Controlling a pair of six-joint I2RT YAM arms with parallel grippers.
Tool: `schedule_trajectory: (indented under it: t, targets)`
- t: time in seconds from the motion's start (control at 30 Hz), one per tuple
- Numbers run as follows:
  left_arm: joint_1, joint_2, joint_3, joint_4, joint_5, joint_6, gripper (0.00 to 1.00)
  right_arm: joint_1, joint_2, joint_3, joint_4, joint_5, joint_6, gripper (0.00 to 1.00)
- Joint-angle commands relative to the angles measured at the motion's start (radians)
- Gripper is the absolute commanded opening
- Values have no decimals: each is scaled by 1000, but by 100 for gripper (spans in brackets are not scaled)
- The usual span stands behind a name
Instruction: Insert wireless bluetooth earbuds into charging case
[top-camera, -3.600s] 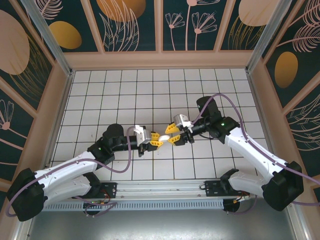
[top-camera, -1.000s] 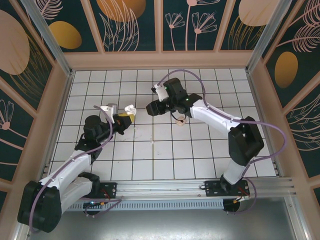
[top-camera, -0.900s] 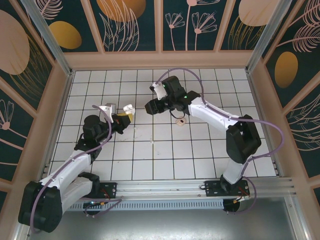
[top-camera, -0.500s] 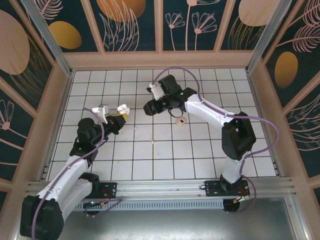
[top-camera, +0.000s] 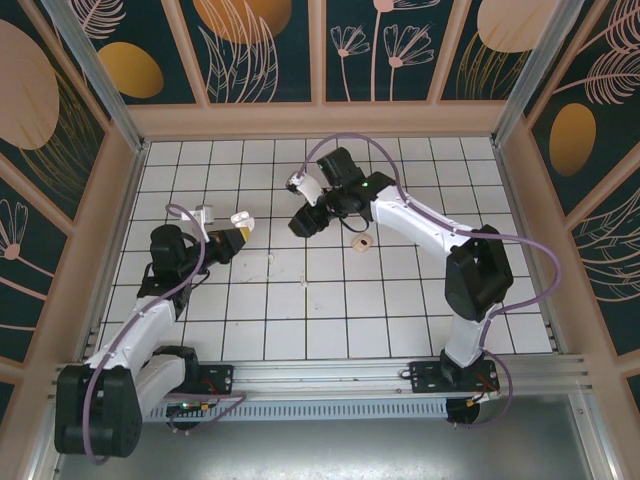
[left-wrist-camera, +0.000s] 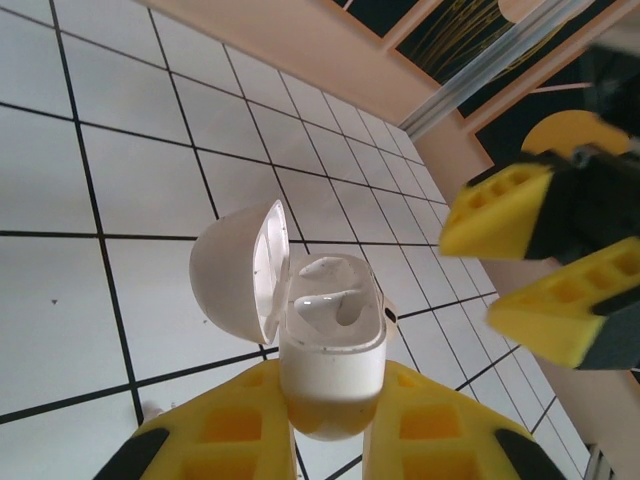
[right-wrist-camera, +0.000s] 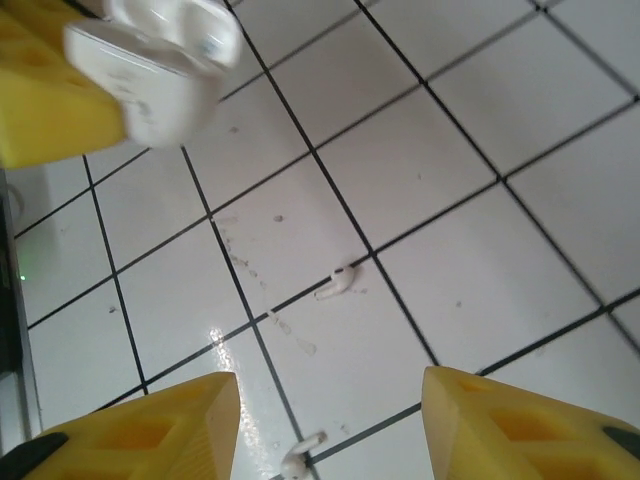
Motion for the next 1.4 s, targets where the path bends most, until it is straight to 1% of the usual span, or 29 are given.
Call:
schedule_trajectory:
  t: [0.0,0.1,0.17,0.23,0.33,0.47,0.6,0.8,1.0,1.07,1.17,1.2,1.3,1.37]
  targets:
    - [50,28,46,36,104,20,11,2,27,79,-60,-31,-219,52]
    - [103,54,66,53,140,3,11,9,63,133,-122,-37,-358,52]
    - [132,73,75,81,165,-17,11,14,85,157,-181,-47,-478,51]
    - [152,104,93,92,194,-26,11,30,106,167,-234,-24,-614,49]
    - [158,141,119,85,231,-23,11,57,126,161,-282,22,-755,48]
    - [159,159,125,78,246,-8,11,94,136,125,-298,50,-884,46]
    - [159,182,122,87,258,-11,11,143,149,78,-293,128,-988,45]
    - [159,212,128,97,281,-11,11,183,196,61,-315,207,-1066,43]
    - [159,245,137,116,286,-22,11,191,268,120,-337,202,-1063,43]
    - [159,252,139,118,282,-23,11,192,280,135,-285,189,-1022,43]
    - [159,262,143,110,270,-23,10,183,294,152,-141,149,-879,45]
    - [159,267,145,108,264,-24,10,180,308,173,-108,140,-803,46]
    - [160,278,167,85,227,-20,10,170,366,271,-94,109,-551,47]
    - [161,292,181,88,209,-22,10,160,385,293,-68,103,-381,47]
